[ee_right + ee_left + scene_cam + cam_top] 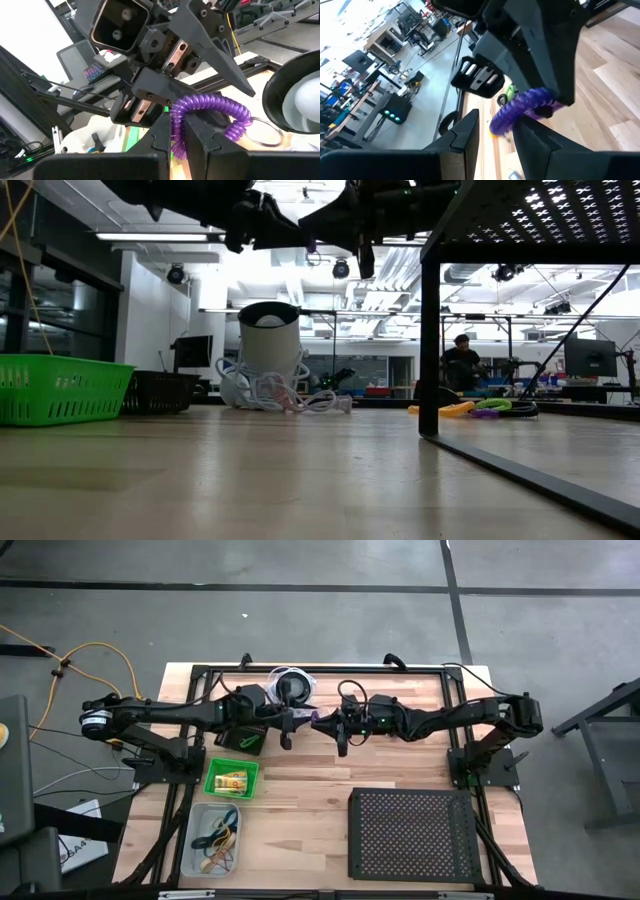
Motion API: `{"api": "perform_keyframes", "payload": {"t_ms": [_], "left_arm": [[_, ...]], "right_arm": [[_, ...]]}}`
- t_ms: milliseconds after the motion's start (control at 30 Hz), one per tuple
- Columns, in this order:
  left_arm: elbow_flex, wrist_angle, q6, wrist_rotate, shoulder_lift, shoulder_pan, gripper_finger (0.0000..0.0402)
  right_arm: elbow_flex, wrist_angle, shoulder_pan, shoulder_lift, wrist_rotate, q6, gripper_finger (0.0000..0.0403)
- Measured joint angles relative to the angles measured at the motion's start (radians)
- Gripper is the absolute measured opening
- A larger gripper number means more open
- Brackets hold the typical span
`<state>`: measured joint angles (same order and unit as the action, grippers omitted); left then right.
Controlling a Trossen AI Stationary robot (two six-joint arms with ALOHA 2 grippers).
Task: Pick & Place Office Desk Supplies
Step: Put the purple coil keychain into the black bin
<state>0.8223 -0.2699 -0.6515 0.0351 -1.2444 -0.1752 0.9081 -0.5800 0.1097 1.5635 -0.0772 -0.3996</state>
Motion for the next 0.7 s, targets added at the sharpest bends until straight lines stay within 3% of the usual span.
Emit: {"api": "perform_keyframes", "payload": {"t_ms": [267,700], "left_arm": [[-0.002,-0.012,-0.029,0.003,0.000,0.025,0.0099],[-0.002,-0.026,-0.030,-0.001,0.000,0.028,0.0035]], "right_arm": [[0.000,0.000,0.000,0.000,-0.003,0.000,0.0024],[0.000,0.001,0.000,0.000,-0.002,0.000,0.0024]]}}
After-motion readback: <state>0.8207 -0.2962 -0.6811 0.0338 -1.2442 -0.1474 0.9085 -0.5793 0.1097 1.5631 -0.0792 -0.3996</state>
